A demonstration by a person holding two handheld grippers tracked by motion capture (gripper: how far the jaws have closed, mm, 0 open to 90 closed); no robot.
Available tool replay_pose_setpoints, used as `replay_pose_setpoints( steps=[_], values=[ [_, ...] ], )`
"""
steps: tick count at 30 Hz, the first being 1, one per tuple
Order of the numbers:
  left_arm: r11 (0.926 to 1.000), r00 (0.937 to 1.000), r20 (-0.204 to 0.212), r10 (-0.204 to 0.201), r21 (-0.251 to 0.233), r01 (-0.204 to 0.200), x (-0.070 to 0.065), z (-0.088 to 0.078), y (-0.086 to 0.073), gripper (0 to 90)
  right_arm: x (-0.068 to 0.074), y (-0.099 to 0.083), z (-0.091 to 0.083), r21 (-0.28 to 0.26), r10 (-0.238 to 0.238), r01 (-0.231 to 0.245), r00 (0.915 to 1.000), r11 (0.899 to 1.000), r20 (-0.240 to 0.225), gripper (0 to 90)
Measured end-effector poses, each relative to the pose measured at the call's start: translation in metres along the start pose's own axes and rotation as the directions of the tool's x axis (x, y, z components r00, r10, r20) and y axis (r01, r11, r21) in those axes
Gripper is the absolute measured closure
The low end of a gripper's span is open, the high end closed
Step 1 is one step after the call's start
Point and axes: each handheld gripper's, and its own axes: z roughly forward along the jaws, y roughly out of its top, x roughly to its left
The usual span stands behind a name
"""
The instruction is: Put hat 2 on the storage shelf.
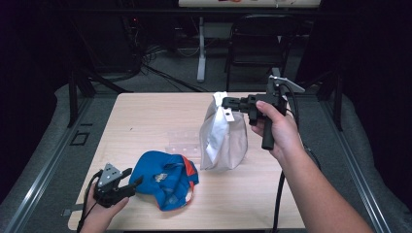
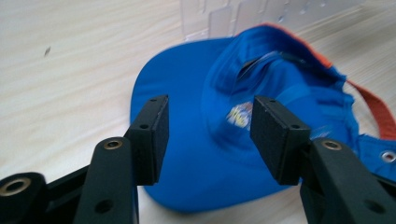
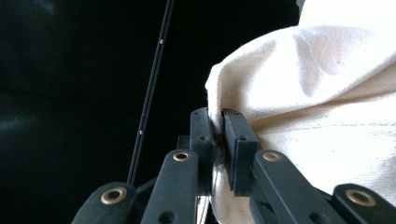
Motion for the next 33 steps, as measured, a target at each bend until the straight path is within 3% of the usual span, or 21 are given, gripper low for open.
replay_pose_setpoints(
  steps=[6, 14, 19, 25, 33],
  values=[
    [0.9975, 0.9976, 0.037, 0.059, -0.040, -0.058, -0.018, 0.003, 0.032, 49.0, 0.006, 0.005, 0.014, -0.004, -0.006, 0.006, 0.9999, 1.000, 0.010, 83.6],
    [0.9916, 0.9908, 0.062, 0.120, -0.056, -0.117, -0.038, 0.008, 0.056, 49.0, 0.010, 0.012, 0.027, 0.000, -0.006, 0.006, 0.9998, 1.000, 0.018, 83.6],
    [0.9840, 0.9829, 0.073, 0.169, -0.071, -0.164, -0.056, 0.016, 0.073, 46.3, 0.014, 0.016, 0.038, 0.001, -0.009, 0.009, 0.9998, 1.000, 0.017, 83.6],
    [0.9697, 0.9668, 0.088, 0.240, -0.067, -0.235, -0.077, 0.028, 0.090, 46.0, 0.016, 0.021, 0.054, 0.003, -0.004, 0.004, 0.9999, 1.000, 0.013, 83.6],
    [0.9642, 0.9607, 0.088, 0.263, -0.058, -0.259, -0.089, 0.038, 0.103, 46.5, 0.017, 0.025, 0.067, -0.008, 0.005, -0.005, 1.0000, 1.000, 0.007, 83.6]
  ],
)
